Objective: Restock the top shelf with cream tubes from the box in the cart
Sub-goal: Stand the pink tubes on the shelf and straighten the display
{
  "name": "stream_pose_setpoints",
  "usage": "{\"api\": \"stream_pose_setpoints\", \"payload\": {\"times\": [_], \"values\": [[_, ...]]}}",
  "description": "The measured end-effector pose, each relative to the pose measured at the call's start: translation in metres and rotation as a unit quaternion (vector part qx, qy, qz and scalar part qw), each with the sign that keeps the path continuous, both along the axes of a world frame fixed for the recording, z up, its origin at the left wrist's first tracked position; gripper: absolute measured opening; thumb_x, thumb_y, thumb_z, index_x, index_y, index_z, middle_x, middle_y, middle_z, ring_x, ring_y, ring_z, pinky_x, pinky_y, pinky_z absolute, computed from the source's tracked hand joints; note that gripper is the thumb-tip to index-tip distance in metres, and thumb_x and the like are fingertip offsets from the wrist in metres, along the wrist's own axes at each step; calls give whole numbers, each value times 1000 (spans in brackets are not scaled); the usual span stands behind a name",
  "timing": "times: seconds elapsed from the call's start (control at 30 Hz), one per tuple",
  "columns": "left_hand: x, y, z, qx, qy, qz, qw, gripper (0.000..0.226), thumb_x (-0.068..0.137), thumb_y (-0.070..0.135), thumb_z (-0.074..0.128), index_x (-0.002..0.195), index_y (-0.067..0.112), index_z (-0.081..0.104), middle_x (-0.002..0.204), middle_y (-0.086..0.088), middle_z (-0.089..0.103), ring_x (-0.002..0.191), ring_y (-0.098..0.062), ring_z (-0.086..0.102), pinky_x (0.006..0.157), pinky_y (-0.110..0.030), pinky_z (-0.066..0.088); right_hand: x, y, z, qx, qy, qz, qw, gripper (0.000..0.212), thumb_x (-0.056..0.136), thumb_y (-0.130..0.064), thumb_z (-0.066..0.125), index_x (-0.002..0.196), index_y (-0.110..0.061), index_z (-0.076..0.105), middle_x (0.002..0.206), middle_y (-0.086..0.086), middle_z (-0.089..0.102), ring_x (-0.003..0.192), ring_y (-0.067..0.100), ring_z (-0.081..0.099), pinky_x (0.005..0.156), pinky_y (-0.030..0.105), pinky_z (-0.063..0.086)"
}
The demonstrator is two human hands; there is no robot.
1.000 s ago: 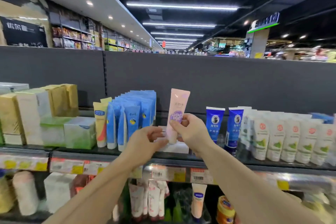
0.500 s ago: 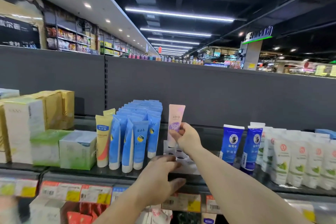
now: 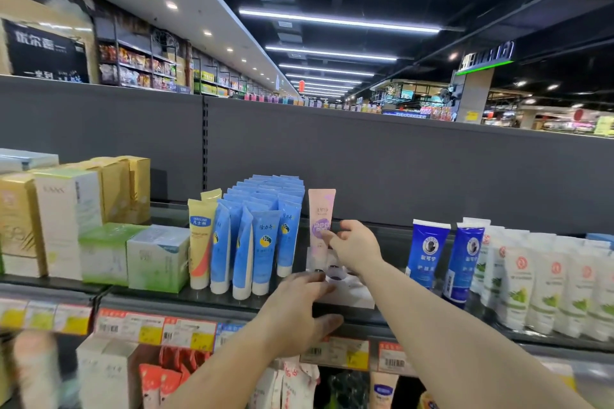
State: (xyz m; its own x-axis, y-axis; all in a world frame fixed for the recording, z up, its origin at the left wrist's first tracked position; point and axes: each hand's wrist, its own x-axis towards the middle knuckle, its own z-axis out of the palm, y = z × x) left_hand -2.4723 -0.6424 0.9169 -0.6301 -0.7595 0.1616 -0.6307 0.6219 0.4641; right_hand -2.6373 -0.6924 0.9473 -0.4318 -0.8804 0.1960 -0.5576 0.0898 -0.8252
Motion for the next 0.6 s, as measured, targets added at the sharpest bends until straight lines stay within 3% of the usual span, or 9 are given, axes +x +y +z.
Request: {"api": "stream_pose_setpoints", "payload": {"times": [0.1,0.17,0.27,0.33,0.43,0.6], "values": [[0,10,5,-4,50,28,998,59,92,46,57,146,35,36,157,12,26,145,-14,18,118,-37,17,3,28,6,-27,-16,5,1000,64,86,-42,70,139,-17,45,133,4,59,115,19,59,95,42,53],[4,20,11,2,108,59,992,56,92,45,58,144,30,41,151,10,37,139,-11,31,111,-27,25,7,49,10,-44,-4,19,999,59,87,-42,68,137,-16,48,131,3,60,114,18,58,97,39,51],[18,42,15,19,186,108,977,51,91,41,62,138,25,50,135,12,53,121,-6,47,97,-15,33,15,80,13,-60,27,50,997,45,92,-38,63,129,-15,56,119,-2,64,107,14,59,94,30,47],[31,58,13,38,210,140,967,43,92,37,62,133,27,54,119,18,56,109,-1,50,85,-9,36,22,100,10,-55,41,72,995,44,93,-38,61,131,-17,55,124,-3,63,111,14,58,94,29,45],[55,79,2,52,221,192,955,39,93,37,60,131,27,55,117,20,53,111,0,47,92,-16,34,41,124,0,-49,65,127,989,44,95,-35,59,134,-18,52,131,-3,59,120,14,53,98,28,41],[115,110,-23,40,141,272,951,42,93,41,59,130,19,57,115,9,60,108,-11,56,90,-25,43,103,150,-28,-21,100,225,969,46,95,-37,58,137,-21,51,137,-5,56,126,13,51,102,28,39]]}}
